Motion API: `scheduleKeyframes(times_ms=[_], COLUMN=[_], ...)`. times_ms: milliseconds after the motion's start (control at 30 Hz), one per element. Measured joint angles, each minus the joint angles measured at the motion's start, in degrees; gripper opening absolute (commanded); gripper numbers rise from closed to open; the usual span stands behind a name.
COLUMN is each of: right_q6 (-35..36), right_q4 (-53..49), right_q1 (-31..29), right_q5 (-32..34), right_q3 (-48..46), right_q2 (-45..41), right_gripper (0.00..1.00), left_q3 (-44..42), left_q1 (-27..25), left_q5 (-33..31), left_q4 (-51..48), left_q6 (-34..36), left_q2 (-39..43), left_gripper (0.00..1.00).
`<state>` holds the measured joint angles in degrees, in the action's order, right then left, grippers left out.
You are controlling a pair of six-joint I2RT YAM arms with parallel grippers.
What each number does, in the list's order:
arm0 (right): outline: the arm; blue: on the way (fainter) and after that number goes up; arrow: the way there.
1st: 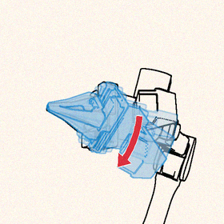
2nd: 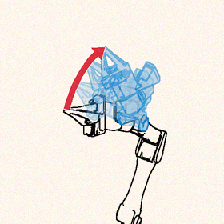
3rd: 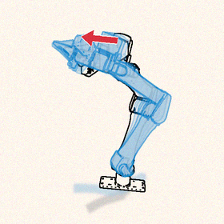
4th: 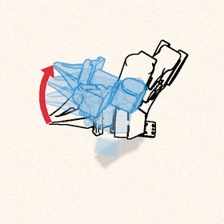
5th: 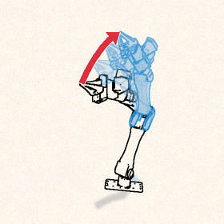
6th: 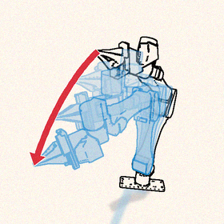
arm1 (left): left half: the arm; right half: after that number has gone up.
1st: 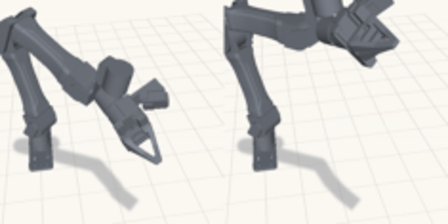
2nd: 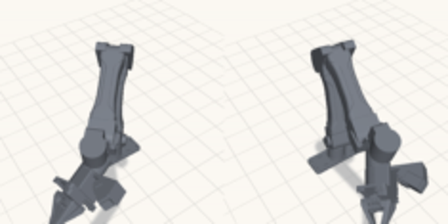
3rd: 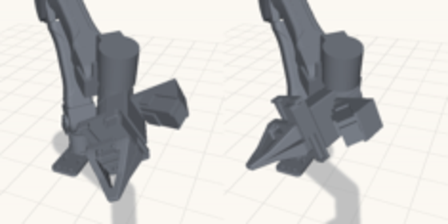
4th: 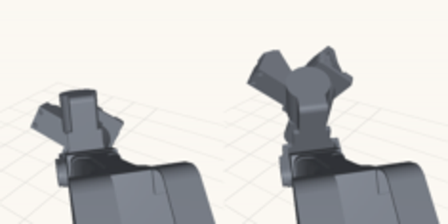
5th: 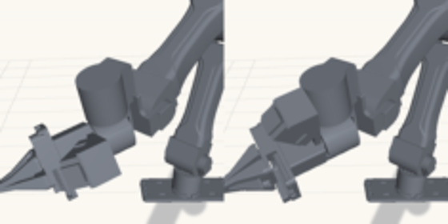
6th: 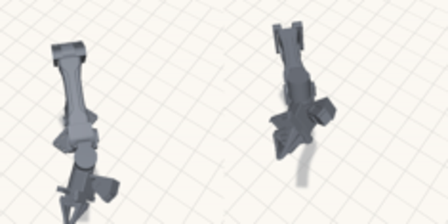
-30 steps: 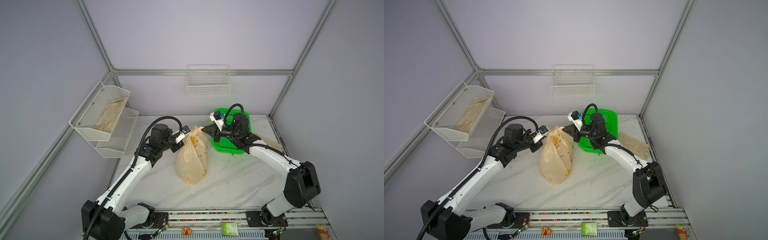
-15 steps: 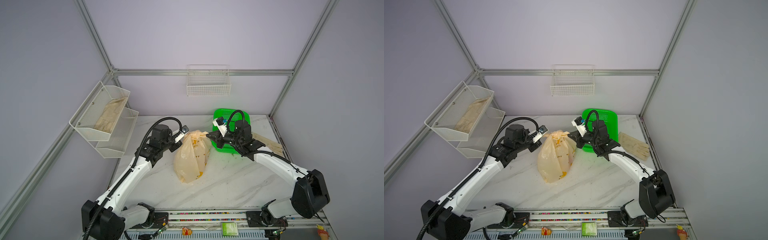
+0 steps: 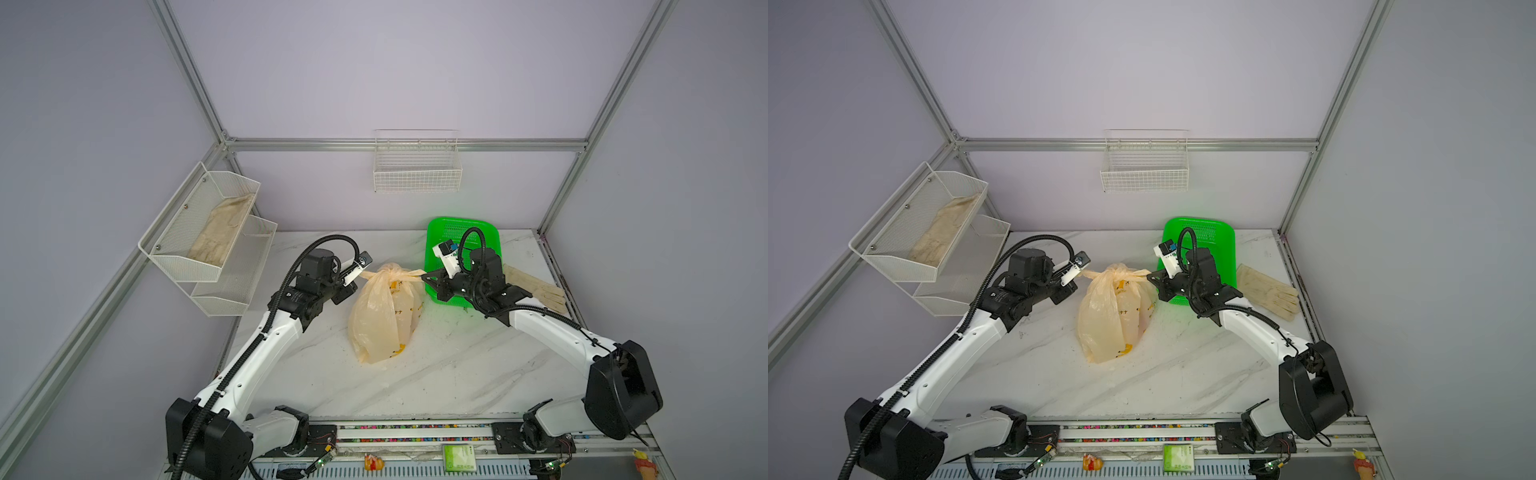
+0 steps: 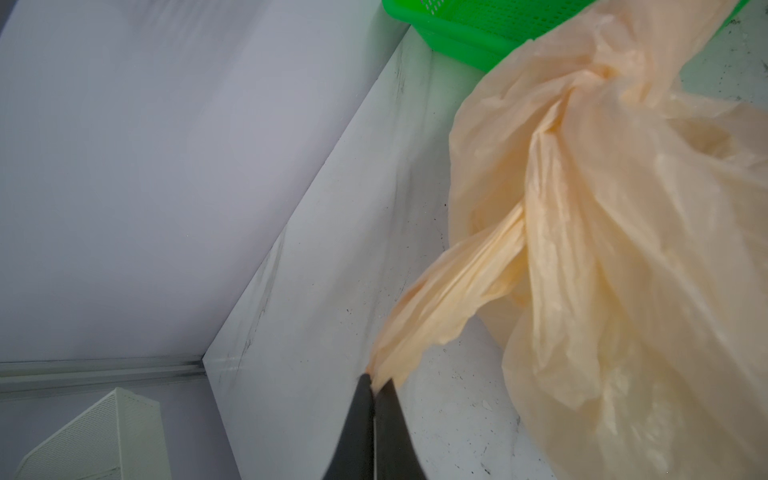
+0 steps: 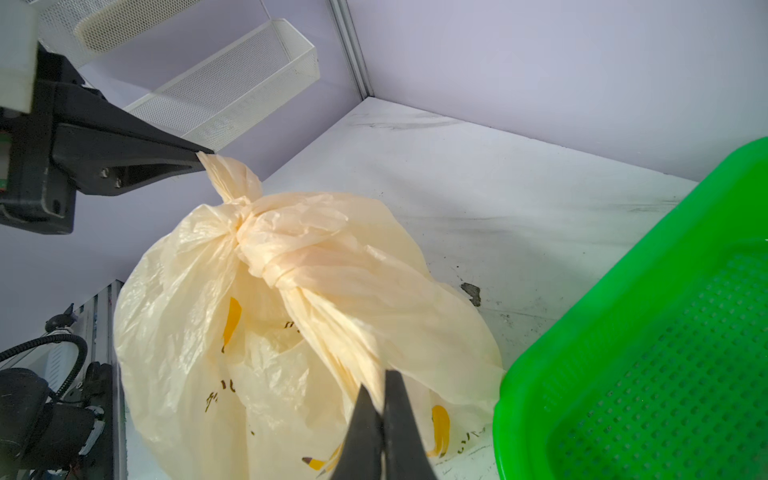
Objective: Place the fake fruits into the plastic bag and tie a complex knot
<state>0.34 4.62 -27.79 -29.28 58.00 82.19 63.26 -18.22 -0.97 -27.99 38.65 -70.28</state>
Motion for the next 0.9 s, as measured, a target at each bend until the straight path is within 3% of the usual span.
scheduleKeyframes(times_ms=[200, 400, 533, 900], right_q6=[0.02, 0.04, 0.13, 0.31], right_q4=[0.46, 0.66, 0.63, 0.63], right_q1=[0.0, 0.15, 0.15, 0.15], right_q5=[-0.46, -0.46, -0.46, -0.46], right_q3=[-0.02, -0.02, -0.02, -0.02], right_q2=[0.0, 0.11, 0.26, 0.26], right_gripper=[0.0, 0.0, 0.0, 0.0], left_q3=[0.0, 0.0, 0.02, 0.28], left_q1=[0.61, 1.46, 1.7, 1.7], left_q5=[1.27, 1.86, 1.92, 4.39], left_q4=[-0.39, -0.59, -1.22, -4.28], left_q6=[1.07, 2.4, 3.3, 6.19], left_q2=[-0.98, -1.03, -1.55, -6.36], left_gripper=[0.03, 0.35, 0.51, 0.56])
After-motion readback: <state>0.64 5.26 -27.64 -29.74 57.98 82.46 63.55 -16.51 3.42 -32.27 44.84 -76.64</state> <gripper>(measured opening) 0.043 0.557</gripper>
